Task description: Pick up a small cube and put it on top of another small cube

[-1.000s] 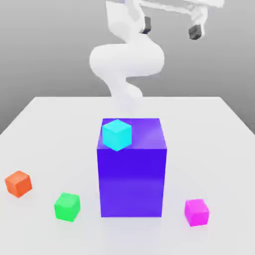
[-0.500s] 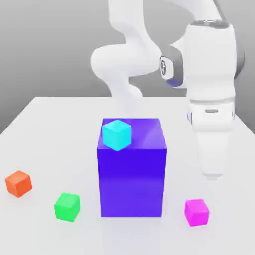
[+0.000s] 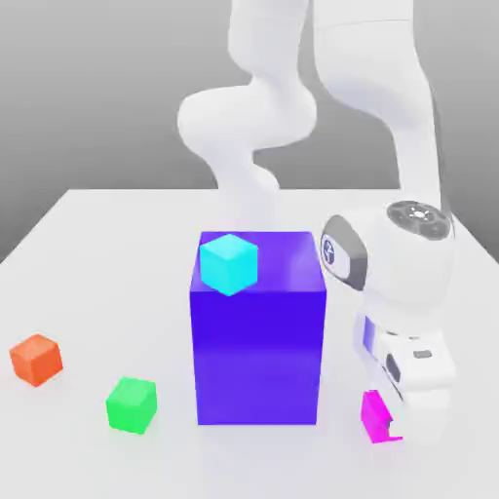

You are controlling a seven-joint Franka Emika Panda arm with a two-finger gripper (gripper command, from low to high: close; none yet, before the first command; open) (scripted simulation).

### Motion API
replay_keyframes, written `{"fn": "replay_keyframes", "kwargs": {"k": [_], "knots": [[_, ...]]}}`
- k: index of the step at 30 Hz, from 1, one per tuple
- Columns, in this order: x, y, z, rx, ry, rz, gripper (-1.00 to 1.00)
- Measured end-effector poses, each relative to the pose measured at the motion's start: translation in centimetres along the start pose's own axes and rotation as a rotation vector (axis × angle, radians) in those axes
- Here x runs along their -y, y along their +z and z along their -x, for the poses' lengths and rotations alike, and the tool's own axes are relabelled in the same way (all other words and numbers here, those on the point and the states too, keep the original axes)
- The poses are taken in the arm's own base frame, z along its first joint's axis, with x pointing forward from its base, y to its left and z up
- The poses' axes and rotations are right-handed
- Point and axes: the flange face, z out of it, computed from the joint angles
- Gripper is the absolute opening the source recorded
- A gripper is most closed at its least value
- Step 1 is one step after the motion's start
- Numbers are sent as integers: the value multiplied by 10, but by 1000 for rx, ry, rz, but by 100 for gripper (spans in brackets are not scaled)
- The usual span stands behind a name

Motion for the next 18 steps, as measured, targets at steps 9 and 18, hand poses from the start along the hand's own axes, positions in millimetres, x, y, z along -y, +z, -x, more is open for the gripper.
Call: {"fn": "replay_keyframes", "kwargs": {"k": [9, 18], "knots": [[-9, -67, -7, -31, 36, 0, -100], [-97, -121, 3, -168, 259, -14, -100]]}}
